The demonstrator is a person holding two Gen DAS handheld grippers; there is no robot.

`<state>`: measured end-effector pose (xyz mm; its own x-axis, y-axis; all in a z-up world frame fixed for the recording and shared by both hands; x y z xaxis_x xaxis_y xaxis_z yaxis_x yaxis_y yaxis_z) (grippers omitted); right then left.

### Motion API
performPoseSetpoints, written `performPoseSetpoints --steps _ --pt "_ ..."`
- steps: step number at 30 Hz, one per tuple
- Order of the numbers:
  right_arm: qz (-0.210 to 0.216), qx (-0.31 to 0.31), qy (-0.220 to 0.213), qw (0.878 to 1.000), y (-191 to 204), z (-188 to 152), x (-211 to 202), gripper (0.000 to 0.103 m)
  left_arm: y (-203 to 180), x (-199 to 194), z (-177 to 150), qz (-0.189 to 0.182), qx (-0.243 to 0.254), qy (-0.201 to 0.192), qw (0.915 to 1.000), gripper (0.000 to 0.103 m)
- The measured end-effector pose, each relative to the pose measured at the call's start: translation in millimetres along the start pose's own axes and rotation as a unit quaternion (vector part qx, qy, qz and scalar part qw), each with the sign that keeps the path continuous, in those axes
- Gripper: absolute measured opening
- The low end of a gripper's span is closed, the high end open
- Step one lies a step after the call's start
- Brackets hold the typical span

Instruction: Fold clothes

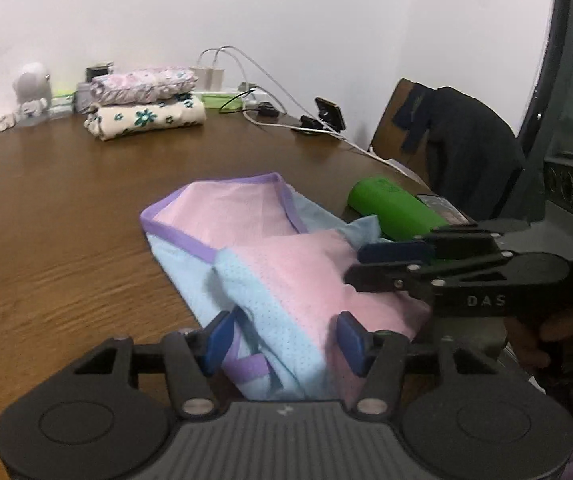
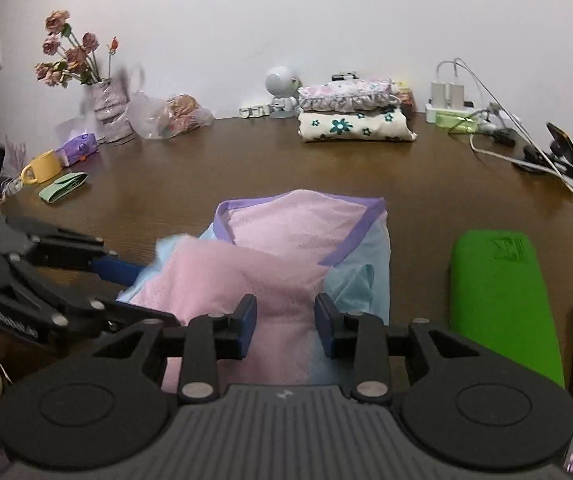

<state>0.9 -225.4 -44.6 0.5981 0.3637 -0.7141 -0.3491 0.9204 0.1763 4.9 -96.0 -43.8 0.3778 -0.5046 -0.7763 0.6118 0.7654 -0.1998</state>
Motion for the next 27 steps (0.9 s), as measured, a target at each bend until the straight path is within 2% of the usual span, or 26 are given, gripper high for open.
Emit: performPoseSetpoints --steps 7,10,11,12,15,17,19,22,23,24,27 --pt "0.029 -0.009 0.016 0.999 26.5 -27.7 -24.4 0.036 -12.3 -24.7 -33.9 -0.003 0.010 0.014 0.9998 0.056" --pt "0.051 0.016 0.012 0.999 29.4 -34.9 -41.3 0.037 -5.7 -43.1 -44.6 0.017 -0.035 -0.003 0.9992 0.057" --pt "0.059 0.030 0.009 0.998 28.8 -36.6 -47.4 0.037 -1.7 -51.1 -46.6 0.019 -0.057 -0.014 0.9981 0.060" --pt "0.056 0.044 -0.002 0.997 23.8 -36.6 -54.0 0.038 1.6 -59.2 -48.9 0.017 -0.080 -0.027 0.9963 0.067" --pt "0.030 0.064 -0.017 0.997 7.7 -37.4 -64.8 0.039 2.3 -74.4 -56.1 -0.022 -0.139 -0.071 0.9875 0.084" --pt "0.023 0.070 -0.014 0.997 1.3 -40.5 -65.1 0.041 -0.6 -72.9 -58.2 -0.032 -0.160 -0.087 0.9828 0.084" --pt "0.016 0.073 -0.007 0.997 -2.4 -45.3 -63.3 0.041 -4.4 -66.6 -58.1 -0.031 -0.167 -0.082 0.9820 0.084" --pt "0.019 0.073 -0.002 0.997 0.8 -50.9 -60.7 0.041 -9.0 -59.8 -59.4 -0.040 -0.169 -0.076 0.9819 0.076" --pt "0.021 0.073 -0.002 0.997 2.5 -52.6 -59.4 0.041 -9.5 -57.2 -58.6 -0.045 -0.169 -0.072 0.9820 0.068" --pt "0.022 0.072 -0.002 0.997 4.2 -54.4 -58.1 0.041 -10.1 -54.6 -57.8 -0.049 -0.169 -0.068 0.9820 0.056" --pt "0.024 0.074 -0.001 0.997 5.8 -58.2 -55.3 0.041 -14.9 -50.8 -56.9 -0.053 -0.153 -0.061 0.9849 0.052"
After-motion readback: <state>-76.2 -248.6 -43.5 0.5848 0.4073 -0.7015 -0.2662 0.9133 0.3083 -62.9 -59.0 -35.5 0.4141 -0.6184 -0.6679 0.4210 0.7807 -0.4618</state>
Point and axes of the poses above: each gripper's, at about its wrist camera, not at the fingertips, and x roughly the way its jaws point, y to its left, z to its top, the point moved 9 cm from there along x, roughly the way its jaws point, and after that the axes turned 12 degrees about y, right-handed, at the moved point
